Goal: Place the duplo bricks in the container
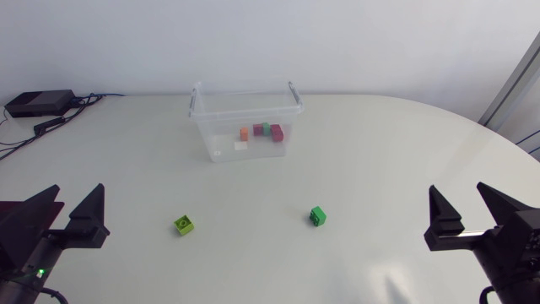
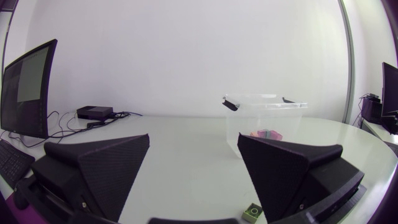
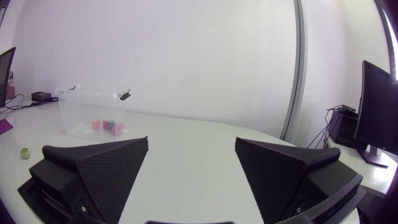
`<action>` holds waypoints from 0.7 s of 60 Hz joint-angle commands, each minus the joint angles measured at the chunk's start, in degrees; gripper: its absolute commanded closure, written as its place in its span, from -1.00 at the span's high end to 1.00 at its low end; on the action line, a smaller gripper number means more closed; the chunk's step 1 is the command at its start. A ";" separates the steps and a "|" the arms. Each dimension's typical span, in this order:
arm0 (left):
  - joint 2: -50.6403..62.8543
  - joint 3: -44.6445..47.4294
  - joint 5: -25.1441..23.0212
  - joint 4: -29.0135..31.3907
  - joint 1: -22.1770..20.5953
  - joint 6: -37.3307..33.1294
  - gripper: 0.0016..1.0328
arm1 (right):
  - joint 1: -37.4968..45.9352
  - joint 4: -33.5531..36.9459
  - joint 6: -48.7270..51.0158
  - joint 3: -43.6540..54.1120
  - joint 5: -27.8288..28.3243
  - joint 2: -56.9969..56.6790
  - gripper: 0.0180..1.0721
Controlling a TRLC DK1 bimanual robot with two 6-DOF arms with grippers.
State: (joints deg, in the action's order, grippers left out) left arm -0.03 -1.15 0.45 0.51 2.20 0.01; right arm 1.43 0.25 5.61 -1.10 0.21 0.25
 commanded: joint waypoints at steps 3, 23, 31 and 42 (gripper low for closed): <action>-0.67 1.06 0.17 0.10 -0.18 0.69 0.92 | -0.64 0.28 -0.60 1.10 0.32 -0.52 0.93; -0.76 0.97 0.17 0.01 -0.26 0.78 0.92 | -0.46 0.01 -1.12 1.02 0.06 -0.60 0.93; -0.67 -1.49 0.17 2.56 -0.79 1.48 0.90 | -0.99 1.42 -2.09 -2.50 -0.21 0.45 0.93; 8.82 -7.99 0.17 2.21 -1.41 3.42 0.85 | -2.31 1.42 -2.27 -11.03 -0.56 12.84 0.93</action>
State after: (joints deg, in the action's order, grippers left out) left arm 3.75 -4.01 0.47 3.14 1.45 1.10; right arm -0.36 1.56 4.67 -7.20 -0.03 7.66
